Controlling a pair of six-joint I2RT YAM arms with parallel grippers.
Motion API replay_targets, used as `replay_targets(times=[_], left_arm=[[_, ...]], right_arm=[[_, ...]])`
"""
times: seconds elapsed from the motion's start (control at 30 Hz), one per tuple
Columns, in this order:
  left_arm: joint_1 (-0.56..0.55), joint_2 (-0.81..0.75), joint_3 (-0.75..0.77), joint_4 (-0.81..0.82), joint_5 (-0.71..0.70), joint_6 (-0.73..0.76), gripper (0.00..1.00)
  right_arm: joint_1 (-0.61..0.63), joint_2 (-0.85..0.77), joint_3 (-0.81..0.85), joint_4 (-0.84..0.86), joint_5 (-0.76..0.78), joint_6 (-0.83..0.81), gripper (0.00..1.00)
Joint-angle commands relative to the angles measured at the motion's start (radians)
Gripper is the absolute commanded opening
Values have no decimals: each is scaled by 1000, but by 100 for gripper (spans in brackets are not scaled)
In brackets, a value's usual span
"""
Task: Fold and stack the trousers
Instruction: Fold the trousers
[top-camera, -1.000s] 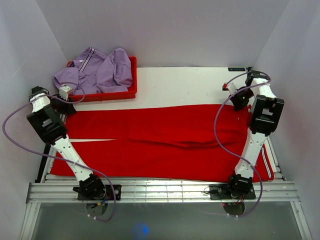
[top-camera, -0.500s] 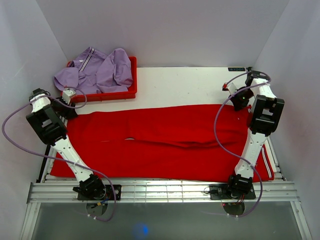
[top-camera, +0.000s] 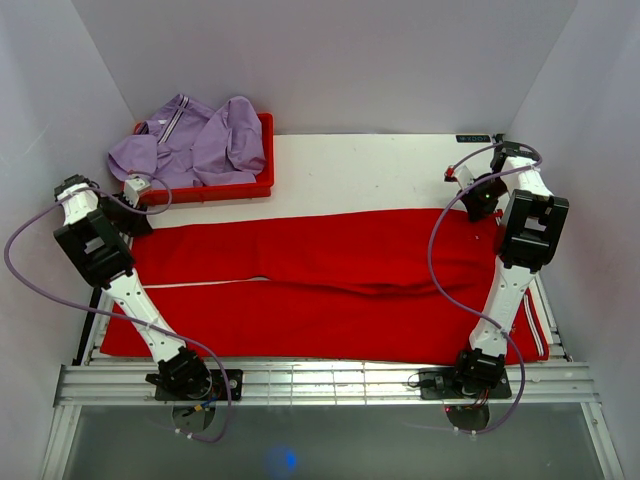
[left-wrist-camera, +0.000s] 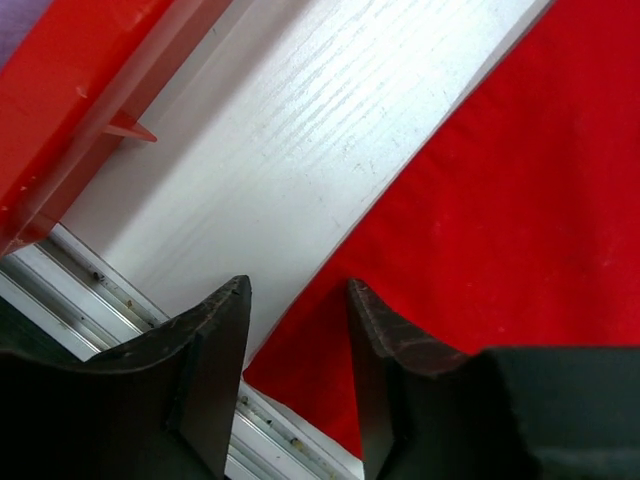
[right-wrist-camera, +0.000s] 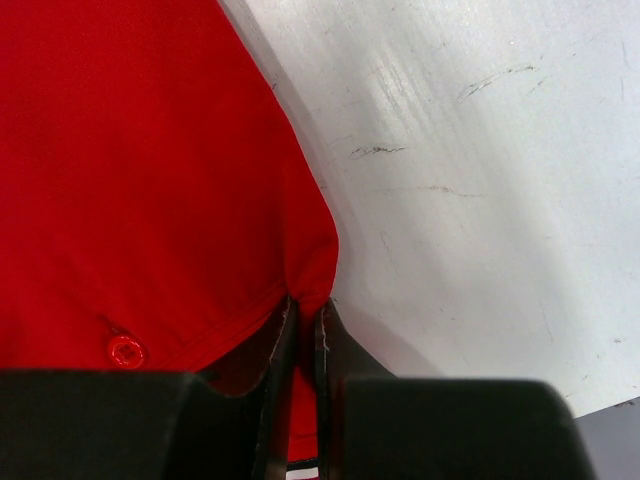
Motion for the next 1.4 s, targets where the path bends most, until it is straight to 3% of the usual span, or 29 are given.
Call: replay_targets(times=[0.0,0.2,0.27,0.63,0.9,1.03,1.23,1.3,1.37], left_arm=[[21,91,-50,-123,-111,3,51],[19,71,-57,-110,-111,6,18],[19,59,-50,-100,-105,-5,0],[41,-149,-20,18,85,-114,0],[113,-320,-108,26,192,-90,0],[173,-415,-191,11,246,-38,0],[306,-567,-318,-136,294,175,0],[378,-591,-356,-229,297,296,0],[465,-642,-405,-232,298,317,0]], right_arm=[[1,2,-26,-58,40,-174,8],[-1,-15,15,-63,5,-146,8],[-1,-27,25,-66,-12,-134,8],[-36,-177,31,-76,-109,-103,8],[-77,-361,-44,-108,-153,-152,8],[-100,-444,-109,-145,-161,-200,8],[-189,-650,-289,-173,-209,-310,8],[-215,-737,-372,-211,-213,-396,8],[-264,-829,-434,-224,-219,-481,8]])
